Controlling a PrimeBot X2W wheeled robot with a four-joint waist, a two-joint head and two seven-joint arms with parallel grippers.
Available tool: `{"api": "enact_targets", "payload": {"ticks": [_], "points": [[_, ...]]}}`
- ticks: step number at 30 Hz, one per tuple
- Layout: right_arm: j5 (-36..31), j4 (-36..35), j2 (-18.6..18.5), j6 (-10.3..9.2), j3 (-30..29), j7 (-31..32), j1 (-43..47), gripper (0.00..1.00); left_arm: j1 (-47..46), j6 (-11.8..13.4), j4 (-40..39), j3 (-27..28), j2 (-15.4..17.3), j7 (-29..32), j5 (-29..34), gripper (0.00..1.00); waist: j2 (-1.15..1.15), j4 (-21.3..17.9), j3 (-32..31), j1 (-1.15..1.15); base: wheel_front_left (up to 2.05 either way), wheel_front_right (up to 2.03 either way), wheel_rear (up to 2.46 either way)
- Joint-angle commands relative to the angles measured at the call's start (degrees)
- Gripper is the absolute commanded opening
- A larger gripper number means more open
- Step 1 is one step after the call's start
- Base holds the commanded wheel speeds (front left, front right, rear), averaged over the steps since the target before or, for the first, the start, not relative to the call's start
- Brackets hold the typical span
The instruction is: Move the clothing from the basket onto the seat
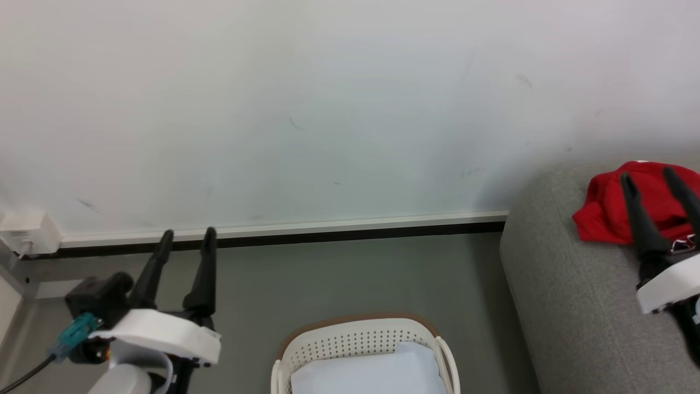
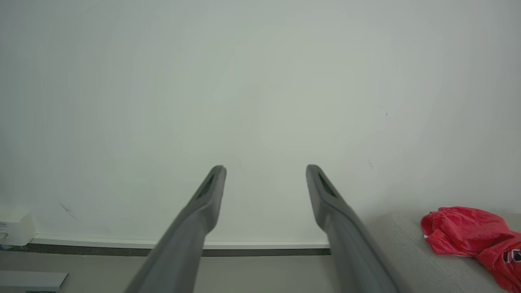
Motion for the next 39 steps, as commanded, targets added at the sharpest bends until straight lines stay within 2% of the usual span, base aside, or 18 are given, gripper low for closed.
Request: {"api": "enact_targets", "payload": {"ticks": [1, 6, 11, 17, 22, 27, 31, 39], "points": [[-1.03, -0.47, 1.01, -0.15, -0.24, -1.28, 1.96, 1.0, 1.66, -0.17, -0.29, 1.34, -0.38, -0.03, 0.75, 1.0, 0.0, 0.67, -0.1, 0.01, 0.0, 0.0, 0.0], [-3.7, -1.44, 6.75, -0.15, 0.55, -6.81, 7.39, 1.0, 6.33, -1.28, -1.08, 7.51, -2.94, -0.03, 4.01, 1.0, 0.0, 1.5, -0.07, 0.01, 0.0, 0.0, 0.0], [-7.61, 1.33, 12.04, -0.15, 1.19, -13.33, 12.5, 1.0, 10.71, -3.0, -0.21, 12.09, -6.87, -0.03, 7.55, 1.0, 0.0, 2.32, -0.19, 0.01, 0.0, 0.0, 0.0], [-13.58, 1.0, 16.94, -0.15, 0.28, -14.97, 17.97, 1.0, 14.6, -6.58, 2.2, 17.55, -12.1, -0.03, 13.54, 1.0, 0.0, 2.86, -0.68, 0.01, 0.0, 0.0, 0.0], [-18.99, -2.57, 19.2, -0.15, -0.48, -14.91, 22.57, 1.0, 16.69, -9.31, 3.31, 20.8, -16.19, -0.04, 20.73, 1.0, 0.0, 2.81, -1.25, 0.01, 0.0, 0.0, 0.0], [-21.46, -4.19, 20.73, -0.16, -0.97, -14.93, 25.13, 1.0, 18.44, -10.56, 1.52, 24.13, -20.08, -0.04, 25.88, 1.0, 0.0, 2.35, -1.65, 0.01, 0.0, 0.0, 0.0], [-21.81, -4.51, 21.29, -0.16, -0.77, -14.93, 25.44, 1.0, 19.3, -12.18, 1.94, 25.84, -21.51, -0.04, 27.86, 1.0, 0.0, 2.01, -1.93, 0.01, 0.0, 0.0, 0.0], [-21.84, -4.02, 21.81, -0.16, -0.24, -14.94, 23.91, 1.0, 18.77, -14.49, 3.45, 27.6, -22.17, -0.04, 29.56, 1.0, 0.0, 1.91, -2.06, 0.01, 0.0, 0.0, 0.0]]}}
